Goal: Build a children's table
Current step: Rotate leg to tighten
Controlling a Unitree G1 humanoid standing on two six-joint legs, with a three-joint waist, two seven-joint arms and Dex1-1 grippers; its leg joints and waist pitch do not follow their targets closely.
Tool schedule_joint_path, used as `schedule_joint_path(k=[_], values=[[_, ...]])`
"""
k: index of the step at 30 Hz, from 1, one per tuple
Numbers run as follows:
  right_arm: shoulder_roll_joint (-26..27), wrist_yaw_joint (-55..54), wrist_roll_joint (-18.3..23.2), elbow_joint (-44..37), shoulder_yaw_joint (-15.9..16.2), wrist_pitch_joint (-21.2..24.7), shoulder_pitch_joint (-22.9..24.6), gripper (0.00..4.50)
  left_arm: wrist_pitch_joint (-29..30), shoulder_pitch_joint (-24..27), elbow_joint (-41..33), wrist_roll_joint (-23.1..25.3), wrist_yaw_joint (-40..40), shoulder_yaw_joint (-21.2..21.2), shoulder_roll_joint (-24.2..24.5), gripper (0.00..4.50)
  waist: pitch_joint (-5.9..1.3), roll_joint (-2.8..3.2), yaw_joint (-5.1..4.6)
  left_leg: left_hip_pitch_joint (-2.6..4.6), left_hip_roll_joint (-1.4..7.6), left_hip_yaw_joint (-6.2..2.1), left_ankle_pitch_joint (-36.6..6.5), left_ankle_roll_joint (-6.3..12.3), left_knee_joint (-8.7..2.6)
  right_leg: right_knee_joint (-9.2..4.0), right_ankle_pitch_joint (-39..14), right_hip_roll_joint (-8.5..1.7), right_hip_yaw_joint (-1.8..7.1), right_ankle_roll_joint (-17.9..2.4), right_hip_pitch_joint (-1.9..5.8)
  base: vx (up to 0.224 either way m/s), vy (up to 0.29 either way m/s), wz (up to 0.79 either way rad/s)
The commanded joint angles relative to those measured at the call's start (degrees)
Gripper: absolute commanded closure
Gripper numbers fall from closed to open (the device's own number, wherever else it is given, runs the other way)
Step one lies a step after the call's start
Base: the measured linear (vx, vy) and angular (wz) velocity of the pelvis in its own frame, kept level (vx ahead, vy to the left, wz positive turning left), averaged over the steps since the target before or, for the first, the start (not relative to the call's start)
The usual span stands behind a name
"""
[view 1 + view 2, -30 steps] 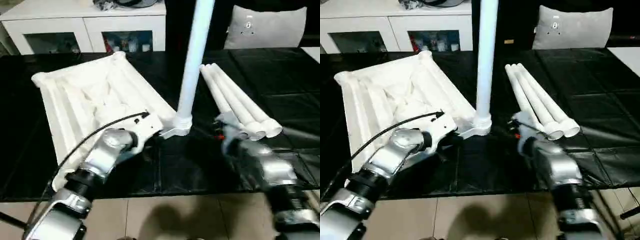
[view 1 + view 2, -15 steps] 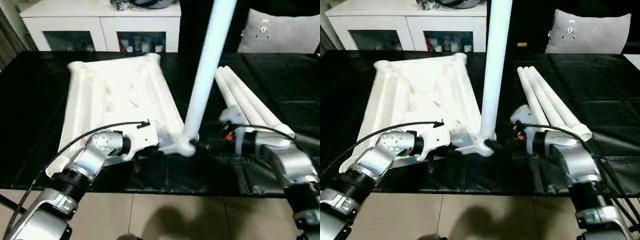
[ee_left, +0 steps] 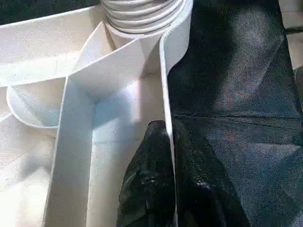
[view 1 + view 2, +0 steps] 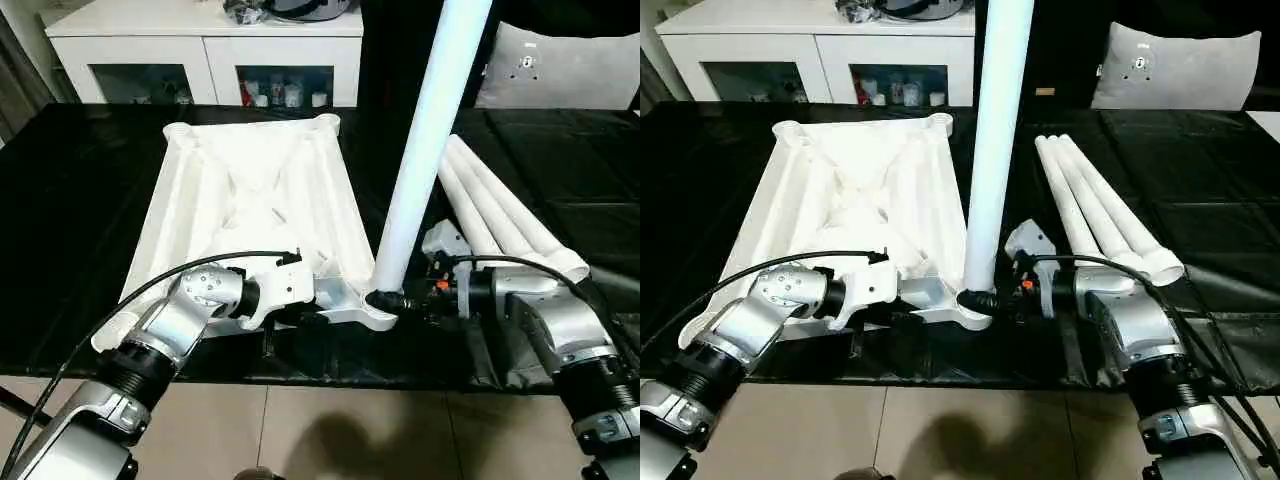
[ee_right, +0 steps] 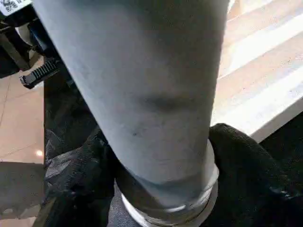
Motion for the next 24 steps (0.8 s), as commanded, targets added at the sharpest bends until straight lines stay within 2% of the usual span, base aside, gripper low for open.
schedule_joint_path(k=[1, 8, 10, 12, 13, 14, 15, 16, 17, 19, 20, 24], values=[[0.1, 0.9, 0.5, 0.6, 0.4, 0.8, -0.3, 1.7, -0.1, 0.6, -0.5, 1.3, -1.3, -1.4, 0.7, 4.5, -4.1, -0.37, 0.12, 0.57, 3.81, -1.26, -7.3, 3.76, -3.38, -3.48, -9.7, -5.53, 2.97, -12.1, 3.08, 0.0, 0.0, 0.0], [1.3, 0.2, 1.8, -0.7, -0.5, 2.7, 0.9, 1.88, 2.2, 1.0, -1.3, 0.2, -0.9, -0.4, 0.2, 4.5, -4.17, -0.56, 0.2, 0.55, 3.81, -1.22, -6.6, 3.88, -3.31, -3.27, -9.0, -5.52, 2.96, -12.3, 3.11, 0.0, 0.0, 0.0], [4.2, -5.7, 1.4, -0.6, -1.6, 3.8, 1.0, 1.9, 7.0, 1.7, -3.6, -2.9, 1.0, 2.1, -1.9, 4.5, -4.15, -0.45, 0.12, 0.62, 3.88, -1.21, -6.7, 3.49, -3.36, -3.23, -9.6, -5.6, 2.98, -12.4, 3.07, 0.0, 0.0, 0.0], [6.1, -10.1, 0.4, 0.0, -2.1, 4.5, 0.8, 1.91, 9.8, 1.9, -4.5, -3.8, 3.4, 3.4, -3.4, 4.5, -3.98, -0.38, -0.28, 0.48, 3.76, -1.28, -7.4, 2.95, -3.52, -3.44, -11.0, -5.52, 2.93, -12.4, 3.04, 0.0, 0.0, 0.0], [7.9, -14.8, -0.7, 1.2, -2.7, 5.0, 0.3, 1.91, 11.9, 1.9, -4.7, -3.6, 5.9, 4.1, -4.6, 4.5, -3.69, -0.57, -0.8, 0.47, 3.59, -1.34, -8.8, 2.34, -3.7, -3.82, -13.4, -5.51, 2.9, -11.8, 3.02, 0.0, 0.0, 0.0], [8.8, -17.3, -1.3, 2.0, -3.2, 5.3, -0.1, 1.91, 13.0, 1.8, -4.8, -3.4, 7.1, 4.4, -5.2, 4.5, -3.56, -0.45, -1.13, 0.74, 3.48, -1.32, -10.4, 1.56, -3.77, -4.23, -16.6, -5.59, 2.97, -11.1, 2.8, 0.0, 0.0, 0.0], [9.3, -18.6, -1.5, 2.5, -3.5, 5.4, -0.3, 1.91, 13.5, 1.8, -4.8, -3.2, 7.8, 4.5, -5.6, 4.5, -3.53, -0.6, -1.45, 0.68, 3.26, -1.39, -11.2, 1.03, -3.83, -4.5, -19.2, -5.61, 2.92, -10.1, 3.05, 0.0, 0.0, 0.0], [10.8, -22.5, -2.1, 4.0, -4.4, 5.5, -0.9, 1.91, 15.1, 1.5, -4.8, -2.6, 10.0, 4.8, -6.6, 4.5, -3.6, -0.5, -1.69, 0.62, 3.33, -1.46, -11.1, 0.75, -3.86, -4.37, -19.6, -5.72, 3.01, -10.0, 2.99, 0.0, 0.0, 0.0], [14.3, -31.3, -3.3, 7.6, -6.5, 5.7, -2.3, 1.92, 18.5, 0.6, -4.1, -0.7, 16.6, 5.5, -9.7, 4.5, -3.29, -0.63, -2.41, 0.73, 3.19, -1.48, -12.4, 0.31, -3.97, -4.84, -22.4, -5.48, 2.91, -9.3, 2.71, 0.0, 0.0, 0.0], [16.3, -37.1, -4.1, 10.1, -7.7, 5.2, -3.2, 1.92, 20.9, -0.4, -3.5, 0.6, 21.7, 6.2, -12.5, 4.5, -3.37, -0.59, -2.5, 1.08, 3.15, -1.43, -12.4, -0.03, -3.9, -5.07, -23.7, -5.48, 2.93, -8.6, 2.59, 0.0, 0.0, 0.0], [17.0, -39.2, -4.4, 11.3, -8.1, 4.9, -3.6, 1.92, 22.3, -0.7, -3.4, 0.3, 23.8, 6.8, -14.2, 4.5, -3.36, -0.62, -2.72, 1.08, 3.05, -1.36, -12.3, -0.05, -3.85, -5.2, -24.0, -5.37, 2.94, -8.4, 2.53, 0.0, 0.0, 0.0], [18.3, -42.0, -5.3, 11.7, -8.6, 4.2, -3.9, 1.92, 23.8, -1.0, -3.5, 1.4, 27.5, 6.8, -16.6, 4.5, -3.63, -0.74, -2.23, 0.85, 2.97, -1.3, -10.9, 1.75, -3.71, -5.2, -21.1, -5.33, 3.04, -7.8, 2.63, 0.0, 0.0, 0.0]])
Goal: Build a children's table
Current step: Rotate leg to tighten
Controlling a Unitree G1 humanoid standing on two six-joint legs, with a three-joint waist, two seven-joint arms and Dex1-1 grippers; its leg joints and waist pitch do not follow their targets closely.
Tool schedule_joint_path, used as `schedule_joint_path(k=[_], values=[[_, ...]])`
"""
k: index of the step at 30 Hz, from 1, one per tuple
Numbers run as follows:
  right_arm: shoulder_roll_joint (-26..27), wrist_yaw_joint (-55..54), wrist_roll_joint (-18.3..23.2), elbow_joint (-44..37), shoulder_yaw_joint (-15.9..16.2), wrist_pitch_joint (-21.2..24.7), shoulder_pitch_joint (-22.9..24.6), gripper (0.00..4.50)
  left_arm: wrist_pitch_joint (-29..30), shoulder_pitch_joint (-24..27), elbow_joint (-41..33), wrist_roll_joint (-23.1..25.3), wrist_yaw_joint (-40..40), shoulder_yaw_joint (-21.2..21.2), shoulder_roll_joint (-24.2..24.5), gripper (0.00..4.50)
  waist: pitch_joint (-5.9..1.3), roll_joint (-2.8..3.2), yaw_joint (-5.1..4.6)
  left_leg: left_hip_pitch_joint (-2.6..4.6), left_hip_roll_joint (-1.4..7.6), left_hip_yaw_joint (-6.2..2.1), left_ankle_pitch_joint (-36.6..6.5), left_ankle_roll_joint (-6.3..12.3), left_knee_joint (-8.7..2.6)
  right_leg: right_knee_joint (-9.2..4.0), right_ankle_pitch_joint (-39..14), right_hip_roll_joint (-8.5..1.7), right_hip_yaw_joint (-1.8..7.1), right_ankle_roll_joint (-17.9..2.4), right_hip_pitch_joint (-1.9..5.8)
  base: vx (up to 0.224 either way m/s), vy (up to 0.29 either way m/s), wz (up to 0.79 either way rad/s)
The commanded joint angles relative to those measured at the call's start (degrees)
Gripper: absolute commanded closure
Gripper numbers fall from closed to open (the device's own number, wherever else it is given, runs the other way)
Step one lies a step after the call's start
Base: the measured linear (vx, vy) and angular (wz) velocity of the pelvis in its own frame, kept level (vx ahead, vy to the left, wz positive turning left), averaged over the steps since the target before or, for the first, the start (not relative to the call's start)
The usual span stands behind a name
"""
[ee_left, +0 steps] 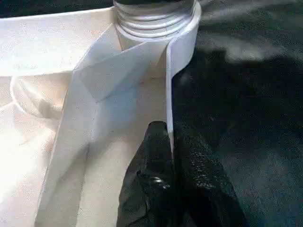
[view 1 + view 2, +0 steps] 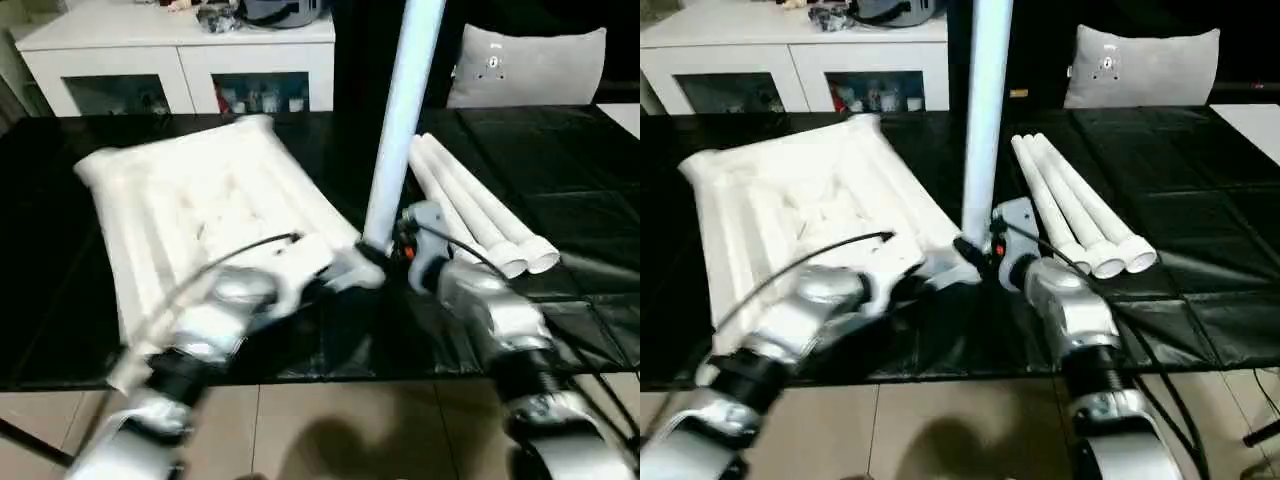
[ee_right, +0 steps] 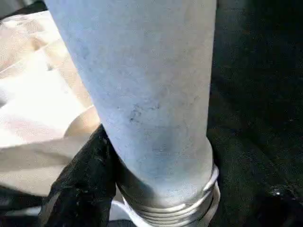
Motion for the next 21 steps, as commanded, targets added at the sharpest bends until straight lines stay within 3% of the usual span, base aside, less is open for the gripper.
schedule_joint_path(k=[1, 2, 9, 11, 12, 14, 15, 17, 21], values=[[0.6, -1.2, -1.4, 2.7, 0.8, 1.3, 1.3, 1.92, -1.8, -0.7, -1.2, 0.0, 1.6, -0.4, -0.8, 4.5, -3.48, -0.94, 0.2, 0.33, 2.96, -1.4, -10.7, 2.24, -3.83, -5.27, -20.6, -5.39, 2.98, -7.9, 2.6, 0.0, 0.0, 0.0], [0.7, -1.0, -1.2, 2.6, 0.7, 1.1, 1.3, 1.36, -2.1, -0.7, -1.2, 0.4, 1.6, -0.7, -0.5, 4.5, -3.64, -0.93, 0.35, 0.16, 2.99, -1.4, -9.4, 2.77, -3.79, -5.02, -18.3, -5.3, 2.97, -8.0, 2.68, 0.0, 0.0, 0.0], [0.0, -1.0, -1.0, 1.8, 0.2, -0.2, 2.1, 0.82, -3.6, -0.4, -0.7, 1.5, 1.3, -0.5, 1.7, 4.5, -3.54, -0.83, 0.45, 0.14, 3.06, -1.36, -9.9, 2.77, -3.89, -4.96, -17.5, -5.32, 2.89, -8.7, 2.65, 0.0, 0.0, 0.0], [-1.6, 1.9, -0.7, 0.6, 0.6, -0.5, 2.8, 0.7, -5.1, -0.4, 0.2, 1.1, 0.2, -0.3, 2.7, 4.5, -3.56, -0.88, 0.52, 0.13, 3.05, -1.37, -10.2, 2.91, -3.88, -5.01, -17.9, -5.35, 2.94, -8.3, 2.72, 0.0, 0.0, 0.0], [-2.2, 3.3, -0.4, 0.0, 0.7, -0.6, 3.0, 0.57, -5.9, -0.4, 0.7, 1.1, -0.3, -0.3, 3.2, 4.5, -3.54, -0.39, 0.61, 0.12, 3.04, -1.47, -10.4, 2.89, -3.88, -5.0, -17.9, -5.33, 2.89, -8.3, 2.71, 0.0, 0.0, 0.0], [-3.9, 6.5, 0.2, -1.6, 1.1, -0.4, 3.6, 0.44, -8.3, -0.3, 1.1, 0.9, -2.0, -0.6, 4.1, 4.5, -3.54, -0.8, 0.53, -0.02, 2.99, -1.39, -10.4, 3.13, -3.87, -5.07, -17.5, -5.32, 2.96, -7.9, 2.87, 0.0, 0.0, 0.0], [-4.8, 8.1, 0.2, -2.3, 1.5, -0.6, 3.9, 0.37, -9.2, -0.2, 1.1, 0.7, -2.9, -0.8, 4.6, 4.5, -3.59, -0.55, 0.63, 0.02, 2.99, -1.44, -10.3, 3.27, -3.86, -5.16, -17.4, -5.29, 2.85, -7.9, 2.84, 0.0, 0.0, 0.0], [-7.1, 12.4, 0.4, -3.6, 2.4, -2.1, 4.6, 0.33, -11.0, 0.0, 1.2, 0.5, -4.8, -1.3, 5.7, 4.5, -3.74, -0.72, 0.7, -0.11, 2.95, -1.41, -9.5, 3.5, -3.7, -4.88, -16.3, -5.27, 2.85, -8.1, 3.0, 0.0, 0.0, 0.0], [-13.0, 22.8, 1.4, -7.0, 4.2, -3.9, 5.4, 0.11, -16.6, 1.1, 0.2, 0.2, -13.4, -4.6, 9.7, 4.5, -3.81, -0.45, 1.06, -0.03, 3.27, -1.33, -8.2, 4.72, -3.49, -4.45, -13.3, -5.17, 2.84, -9.3, 2.76, 0.0, 0.0, 0.0]])
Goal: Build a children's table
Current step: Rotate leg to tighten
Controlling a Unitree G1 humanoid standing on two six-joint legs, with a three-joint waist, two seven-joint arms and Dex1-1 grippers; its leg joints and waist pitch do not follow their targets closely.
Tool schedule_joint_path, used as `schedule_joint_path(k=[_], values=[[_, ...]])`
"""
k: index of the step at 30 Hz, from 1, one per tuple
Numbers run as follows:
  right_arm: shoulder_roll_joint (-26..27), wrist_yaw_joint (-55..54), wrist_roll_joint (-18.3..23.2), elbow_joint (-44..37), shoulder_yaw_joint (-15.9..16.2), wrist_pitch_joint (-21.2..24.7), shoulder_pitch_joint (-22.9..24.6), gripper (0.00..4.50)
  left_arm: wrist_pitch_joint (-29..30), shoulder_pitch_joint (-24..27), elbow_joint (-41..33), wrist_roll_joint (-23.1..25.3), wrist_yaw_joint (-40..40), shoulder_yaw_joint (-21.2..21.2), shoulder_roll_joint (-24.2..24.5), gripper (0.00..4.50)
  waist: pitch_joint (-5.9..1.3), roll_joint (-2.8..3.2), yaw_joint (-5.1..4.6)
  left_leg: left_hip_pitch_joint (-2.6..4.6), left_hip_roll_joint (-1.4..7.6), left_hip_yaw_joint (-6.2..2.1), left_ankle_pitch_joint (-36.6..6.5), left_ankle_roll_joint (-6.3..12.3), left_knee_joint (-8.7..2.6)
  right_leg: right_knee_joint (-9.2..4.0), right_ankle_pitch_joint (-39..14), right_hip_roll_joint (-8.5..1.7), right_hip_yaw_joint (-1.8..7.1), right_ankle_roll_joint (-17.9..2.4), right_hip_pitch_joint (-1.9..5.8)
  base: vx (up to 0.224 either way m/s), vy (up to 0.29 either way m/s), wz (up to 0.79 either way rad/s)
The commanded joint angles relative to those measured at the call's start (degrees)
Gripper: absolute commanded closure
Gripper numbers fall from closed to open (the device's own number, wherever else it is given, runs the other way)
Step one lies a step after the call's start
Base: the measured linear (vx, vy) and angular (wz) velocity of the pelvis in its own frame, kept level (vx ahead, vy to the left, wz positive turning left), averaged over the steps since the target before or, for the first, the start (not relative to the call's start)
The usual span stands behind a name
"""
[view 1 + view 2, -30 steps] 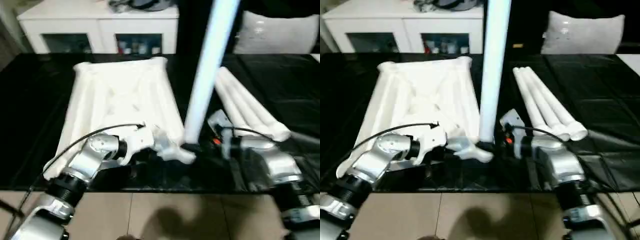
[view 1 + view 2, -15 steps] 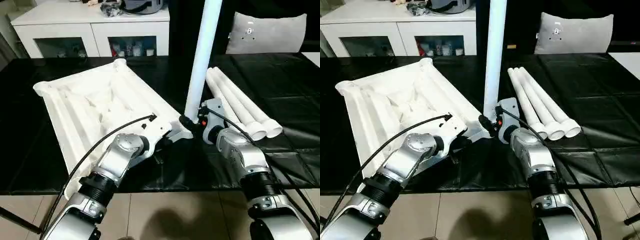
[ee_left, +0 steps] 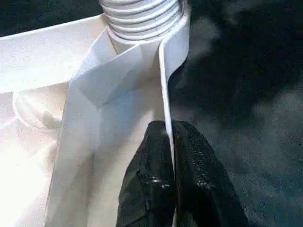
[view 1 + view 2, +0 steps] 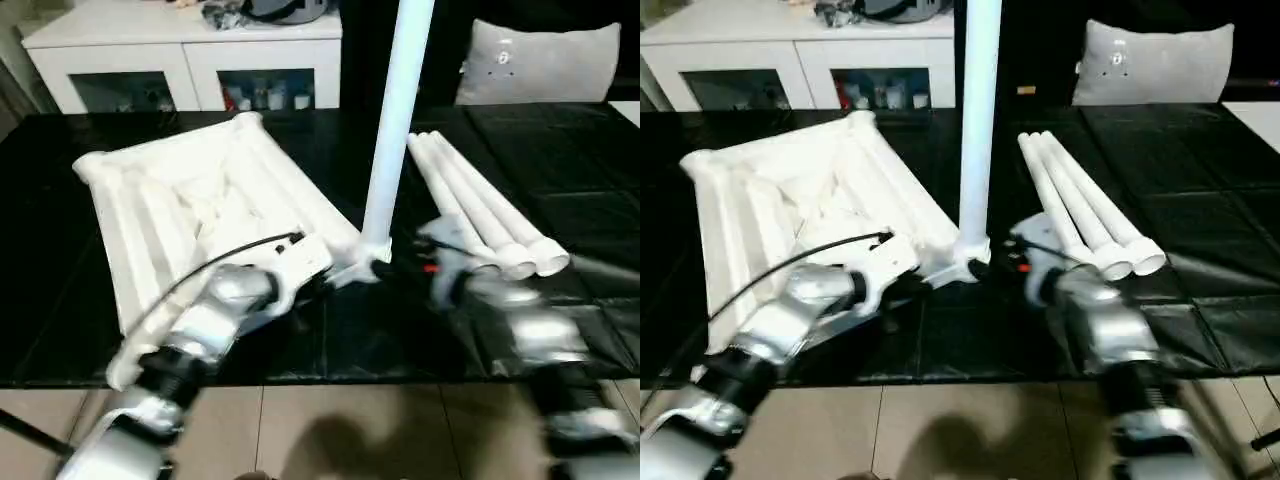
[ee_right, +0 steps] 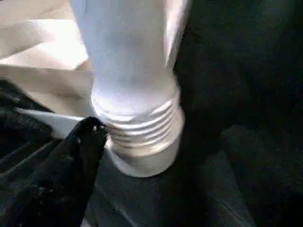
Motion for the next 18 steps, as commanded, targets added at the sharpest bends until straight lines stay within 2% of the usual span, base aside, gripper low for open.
schedule_joint_path(k=[1, 3, 5, 9, 10, 12, 13, 14, 18], values=[[-1.1, 3.9, 0.2, -1.7, 1.8, -0.9, -0.4, 0.11, -4.1, 0.4, -1.1, 0.4, -4.3, -2.8, 1.4, 4.5, -3.95, -0.59, 0.39, 0.34, 3.26, -1.31, -8.1, 4.77, -3.3, -4.38, -13.0, -5.2, 2.9, -9.5, 3.09, 0.0, 0.0, 0.0], [-3.0, 7.1, -0.5, -2.1, 3.2, -2.3, -0.5, 0.11, -5.5, 0.9, -1.3, 0.3, -7.9, -4.2, 3.0, 4.5, -3.98, -0.37, 0.61, 0.37, 3.38, -1.28, -8.0, 4.89, -3.23, -4.16, -11.9, -5.22, 2.86, -10.5, 3.08, 0.0, 0.0, 0.0], [-4.3, 10.5, -0.7, -2.6, 4.4, -3.7, -0.4, 0.11, -6.2, 1.3, -1.8, 0.1, -11.0, -5.2, 4.3, 4.5, -3.99, -0.5, 0.78, 0.36, 3.46, -1.27, -8.3, 4.86, -3.21, -4.16, -11.8, -5.36, 2.87, -10.8, 3.11, 0.0, 0.0, 0.0], [-6.4, 18.4, 1.0, -3.7, 6.6, -3.3, -0.4, 0.11, -7.3, 1.5, -2.1, -0.7, -15.5, -6.1, 5.8, 4.5, -3.9, -0.64, 1.58, 0.55, 3.67, -1.15, -8.6, 5.22, -3.19, -3.99, -11.9, -5.37, 2.95, -11.5, 3.02, 0.0, 0.0, 0.0], [-6.5, 19.1, 1.0, -3.6, 6.8, -3.4, -0.5, 0.26, -7.5, 1.4, -2.0, -0.7, -16.0, -6.1, 6.0, 4.5, -3.88, -0.78, 1.67, 0.6, 3.73, -1.11, -8.6, 5.14, -3.23, -4.03, -12.2, -5.41, 2.99, -11.5, 2.97, 0.0, 0.0, 0.0], [-6.5, 21.0, 1.0, -3.5, 7.5, -3.3, -0.6, 0.26, -8.6, 1.2, -1.7, -1.0, -17.2, -6.3, 6.3, 4.5, -3.85, -0.81, 1.98, 0.57, 3.76, -1.2, -9.0, 4.75, -3.3, -4.08, -13.5, -5.44, 2.98, -11.2, 2.96, 0.0, 0.0, 0.0], [-6.3, 21.5, 1.1, -3.5, 7.8, -3.2, -0.7, 0.55, -8.8, 1.1, -1.7, -1.0, -17.6, -6.3, 6.5, 4.5, -3.83, -0.87, 2.06, 0.62, 3.79, -1.2, -9.1, 4.61, -3.32, -4.1, -13.8, -5.44, 2.98, -11.1, 2.93, 0.0, 0.0, 0.0], [-6.1, 22.3, 1.3, -3.3, 8.2, -3.1, -0.8, 0.61, -9.1, 1.0, -1.6, -1.1, -18.2, -6.5, 6.7, 4.5, -3.78, -0.92, 2.2, 0.64, 3.76, -1.19, -9.4, 4.39, -3.37, -4.2, -14.8, -5.47, 3.0, -10.8, 2.87, 0.0, 0.0, 0.0], [-5.2, 24.4, 1.8, -2.3, 9.3, -2.5, -1.3, 0.86, -9.3, 0.9, -1.7, -1.5, -19.7, -6.5, 7.0, 4.5, -3.9, -0.77, 2.57, 0.67, 3.79, -1.26, -9.3, 3.99, -3.38, -4.1, -14.8, -5.51, 3.02, -10.5, 2.85, 0.0, 0.0, 0.0]])
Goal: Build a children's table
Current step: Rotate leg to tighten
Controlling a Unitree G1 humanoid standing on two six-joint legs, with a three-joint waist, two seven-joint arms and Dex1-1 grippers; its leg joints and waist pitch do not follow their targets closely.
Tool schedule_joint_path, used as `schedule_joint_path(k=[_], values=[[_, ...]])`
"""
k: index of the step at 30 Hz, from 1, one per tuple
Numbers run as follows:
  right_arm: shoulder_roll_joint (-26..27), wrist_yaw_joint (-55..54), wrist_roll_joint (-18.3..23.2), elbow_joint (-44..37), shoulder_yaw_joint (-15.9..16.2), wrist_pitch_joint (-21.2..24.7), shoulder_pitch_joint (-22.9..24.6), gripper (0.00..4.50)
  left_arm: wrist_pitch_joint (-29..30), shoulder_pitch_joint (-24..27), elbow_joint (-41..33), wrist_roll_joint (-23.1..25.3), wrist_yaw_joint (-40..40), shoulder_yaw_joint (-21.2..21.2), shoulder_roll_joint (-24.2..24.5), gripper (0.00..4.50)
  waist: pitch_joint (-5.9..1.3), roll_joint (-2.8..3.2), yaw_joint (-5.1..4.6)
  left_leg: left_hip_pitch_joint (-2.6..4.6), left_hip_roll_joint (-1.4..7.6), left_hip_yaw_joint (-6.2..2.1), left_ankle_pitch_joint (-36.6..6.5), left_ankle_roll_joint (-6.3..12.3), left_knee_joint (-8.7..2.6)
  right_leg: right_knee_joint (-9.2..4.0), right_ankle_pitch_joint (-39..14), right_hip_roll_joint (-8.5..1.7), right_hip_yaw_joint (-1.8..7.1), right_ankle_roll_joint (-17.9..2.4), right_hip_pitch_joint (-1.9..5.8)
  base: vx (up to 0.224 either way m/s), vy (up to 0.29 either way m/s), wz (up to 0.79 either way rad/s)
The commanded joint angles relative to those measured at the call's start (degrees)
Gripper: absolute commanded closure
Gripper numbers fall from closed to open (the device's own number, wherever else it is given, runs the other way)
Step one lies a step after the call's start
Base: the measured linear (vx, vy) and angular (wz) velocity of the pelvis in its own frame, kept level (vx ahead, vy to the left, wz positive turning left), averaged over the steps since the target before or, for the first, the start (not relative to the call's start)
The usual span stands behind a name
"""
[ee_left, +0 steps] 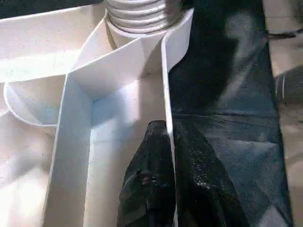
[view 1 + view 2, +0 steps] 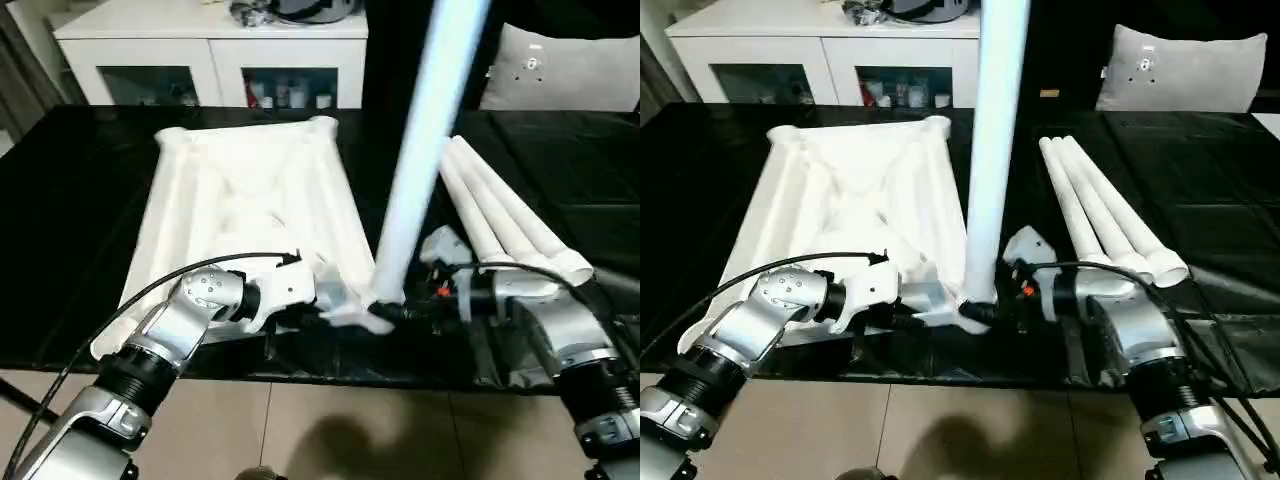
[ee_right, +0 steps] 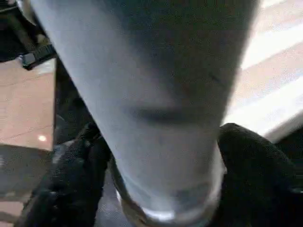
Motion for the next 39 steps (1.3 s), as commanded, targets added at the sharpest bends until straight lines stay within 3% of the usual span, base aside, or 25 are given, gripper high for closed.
schedule_joint_path(k=[1, 6, 11, 16, 17, 19, 20, 21, 22, 24, 26, 27, 30, 33, 34, 39], values=[[0.1, 1.5, 0.6, 0.0, 0.8, 0.5, -1.2, 1.04, -0.4, 0.2, -0.3, 0.9, -2.2, -2.1, 0.5, 4.5, -3.91, -0.69, -0.17, 0.61, 3.74, -1.27, -9.0, 3.9, -3.53, -4.11, -14.5, -5.47, 3.01, -10.4, 2.86, 0.0, 0.0, 0.0], [0.3, 1.6, 0.3, 0.5, 0.7, 0.2, -1.2, 1.43, -0.4, 0.3, 0.0, 0.7, -2.0, -1.8, 0.0, 4.5, -4.04, -0.58, -0.15, 0.58, 3.69, -1.26, -8.1, 3.87, -3.41, -3.85, -11.9, -5.38, 3.01, -11.0, 2.9, 0.0, 0.0, 0.0], [0.4, 2.1, 1.1, 0.2, 0.2, 0.9, -0.4, 1.74, -0.4, 0.1, 0.7, 0.5, -1.9, -1.5, -0.4, 4.5, -4.0, -0.27, -0.05, 0.61, 3.62, -1.28, -8.7, 3.64, -3.41, -4.05, -13.3, -5.39, 2.97, -10.6, 2.93, 0.0, 0.0, 0.0], [1.4, 0.7, 2.3, -1.4, -0.7, 2.9, 1.1, 1.8, 2.2, 0.4, 0.0, -0.1, -1.2, -0.7, -0.9, 4.5, -4.07, -0.34, -0.05, 0.62, 3.62, -1.27, -8.6, 3.53, -3.39, -4.0, -12.7, -5.33, 2.95, -10.7, 2.98, 0.0, 0.0, 0.0], [1.6, 0.1, 2.5, -1.8, -0.8, 3.5, 1.4, 1.8, 3.3, 0.5, -0.3, -0.4, -0.5, -0.3, -1.3, 4.5, -4.05, 0.01, 0.03, 0.7, 3.71, -1.32, -8.5, 3.44, -3.42, -3.93, -12.5, -5.35, 2.98, -10.9, 2.94, 0.0, 0.0, 0.0], [2.1, -1.4, 2.5, -2.2, -1.1, 4.4, 1.8, 1.8, 4.9, 0.6, -0.6, -1.0, 0.7, 0.4, -2.0, 4.5, -4.0, -0.04, -0.06, 0.69, 3.68, -1.35, -9.2, 3.24, -3.49, -4.18, -13.3, -5.35, 2.9, -10.9, 2.95, 0.0, 0.0, 0.0], [3.7, -5.8, 1.8, -1.6, -1.9, 5.7, 1.9, 1.8, 8.6, 0.5, -1.0, -1.6, 4.1, 2.1, -3.8, 4.5, -3.88, -0.05, -0.34, 0.7, 3.69, -1.28, -9.8, 2.81, -3.62, -4.12, -14.0, -5.29, 2.96, -10.8, 2.88, 0.0, 0.0, 0.0], [4.9, -9.2, 1.0, -0.4, -2.6, 6.1, 1.6, 1.8, 10.5, 0.3, -0.9, -1.4, 6.7, 3.0, -4.8, 4.5, -3.76, 0.71, -0.26, 0.9, 3.7, -1.46, -10.8, 2.41, -3.65, -4.31, -15.2, -5.32, 2.89, -10.8, 2.7, 0.0, 0.0, 0.0], [5.8, -11.7, 0.5, 0.5, -3.1, 6.4, 1.2, 1.8, 11.8, 0.1, -0.7, -1.2, 8.7, 3.6, -5.5, 4.5, -3.52, 0.17, -0.72, 0.88, 3.48, -1.49, -12.7, 1.55, -3.85, -4.78, -18.5, -5.33, 2.78, -10.1, 2.9, 0.0, 0.0, 0.0], [10.6, -24.6, -1.5, 6.0, -6.3, 6.2, -1.1, 1.8, 17.3, -1.6, 0.2, 0.8, 19.0, 6.0, -9.7, 4.5, -3.31, 0.26, -1.52, 1.02, 3.28, -1.65, -14.6, 0.2, -4.08, -5.33, -23.5, -5.45, 2.72, -8.5, 2.82, 0.0, 0.0, 0.0], [12.8, -30.7, -2.2, 8.8, -8.0, 5.6, -2.3, 1.81, 19.9, -2.3, 0.2, 1.1, 23.1, 7.1, -12.0, 4.5, -3.42, 0.09, -2.75, 1.12, 2.92, -1.79, -14.9, -0.33, -3.99, -5.69, -25.8, -5.43, 2.51, -7.6, 2.88, 0.0, 0.0, 0.0], [13.5, -32.6, -2.5, 9.7, -8.5, 5.2, -2.8, 1.81, 20.7, -2.5, 0.1, 1.1, 24.1, 7.5, -12.8, 4.5, -3.42, 0.09, -2.75, 1.12, 2.92, -1.79, -14.9, -0.33, -3.99, -5.69, -25.8, -5.43, 2.51, -7.6, 2.88, 0.0, 0.0, 0.0], [15.7, -39.6, -3.7, 12.6, -9.5, 5.5, -4.3, 1.81, 22.8, -3.9, 0.8, 2.1, 29.5, 8.4, -16.0, 4.5, -3.58, -0.2, -3.3, 0.79, 2.75, -1.57, -12.7, 1.49, -3.77, -5.75, -22.9, -5.22, 2.66, -7.6, 2.83, 0.0, 0.0, 0.0], [17.2, -42.9, -4.5, 13.2, -10.2, 4.3, -5.0, 1.81, 23.6, -4.6, 0.6, 2.7, 31.8, 8.2, -17.7, 4.5, -3.92, -0.14, -3.11, 0.39, 2.85, -1.55, -9.8, 2.35, -3.59, -5.15, -18.2, -5.2, 2.68, -8.4, 3.1, 0.0, 0.0, 0.0], [17.5, -42.9, -4.5, 13.2, -10.4, 3.8, -5.1, 1.25, 23.9, -4.4, 0.3, 2.8, 31.9, 8.1, -17.7, 4.5, -3.95, -0.08, -3.12, 0.35, 2.87, -1.5, -9.5, 2.62, -3.55, -5.06, -17.2, -5.2, 2.75, -8.7, 3.03, 0.0, 0.0, 0.0], [17.0, -39.9, -4.0, 11.1, -10.1, 1.6, -4.1, 0.94, 22.9, -3.4, -0.8, 3.3, 31.1, 7.3, -16.3, 4.5, -4.15, 0.33, -3.13, 0.2, 2.96, -1.45, -7.8, 3.99, -3.32, -4.43, -11.1, -5.16, 2.73, -10.8, 3.22, 0.0, 0.0, 0.0]])
